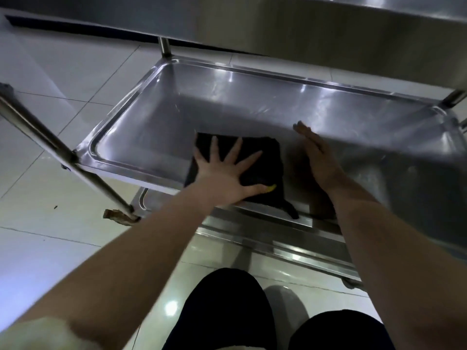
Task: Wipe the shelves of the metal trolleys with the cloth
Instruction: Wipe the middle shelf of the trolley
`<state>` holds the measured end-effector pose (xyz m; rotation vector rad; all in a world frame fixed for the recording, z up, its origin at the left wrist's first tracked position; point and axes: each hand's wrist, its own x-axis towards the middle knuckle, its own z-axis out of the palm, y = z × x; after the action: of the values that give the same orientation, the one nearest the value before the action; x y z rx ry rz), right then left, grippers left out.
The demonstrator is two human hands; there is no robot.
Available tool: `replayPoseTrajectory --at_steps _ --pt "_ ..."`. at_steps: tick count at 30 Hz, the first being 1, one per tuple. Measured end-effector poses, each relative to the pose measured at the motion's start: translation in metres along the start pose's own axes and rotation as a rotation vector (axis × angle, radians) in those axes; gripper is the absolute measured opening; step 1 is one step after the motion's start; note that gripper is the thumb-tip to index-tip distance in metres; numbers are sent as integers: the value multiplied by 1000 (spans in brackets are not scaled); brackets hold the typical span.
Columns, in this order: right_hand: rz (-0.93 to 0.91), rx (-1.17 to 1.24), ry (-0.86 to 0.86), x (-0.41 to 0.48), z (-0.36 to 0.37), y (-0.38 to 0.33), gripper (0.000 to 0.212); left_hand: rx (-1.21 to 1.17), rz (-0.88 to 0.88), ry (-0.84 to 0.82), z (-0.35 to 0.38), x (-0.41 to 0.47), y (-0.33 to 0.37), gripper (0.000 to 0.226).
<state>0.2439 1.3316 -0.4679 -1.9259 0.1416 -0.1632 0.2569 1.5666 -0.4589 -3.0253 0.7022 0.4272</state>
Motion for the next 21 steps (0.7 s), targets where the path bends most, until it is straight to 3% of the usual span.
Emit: replayPoseTrajectory --at_steps 2,5,7,9,12,16,21 --pt "122 245 178 -3 -17 -13 35 -21 49 -32 0 10 64 88" --pt "90 210 367 -7 -44 -28 33 -223 48 19 -10 25 97 72" --pt "-12 21 290 -7 -40 -40 34 -413 -44 183 -24 41 77 58" --pt "-31 -383 52 -5 -9 -42 41 -411 -114 301 -38 60 38 54" --pt "30 -957 -236 -8 45 -32 59 -220 -109 234 -37 83 -8 54" --pt "56 -1070 -241 -16 18 -11 65 -103 -34 185 -13 94 -13 53" --pt "330 -1084 -9 -55 -140 45 77 -72 -13 192 -9 94 -9 57"
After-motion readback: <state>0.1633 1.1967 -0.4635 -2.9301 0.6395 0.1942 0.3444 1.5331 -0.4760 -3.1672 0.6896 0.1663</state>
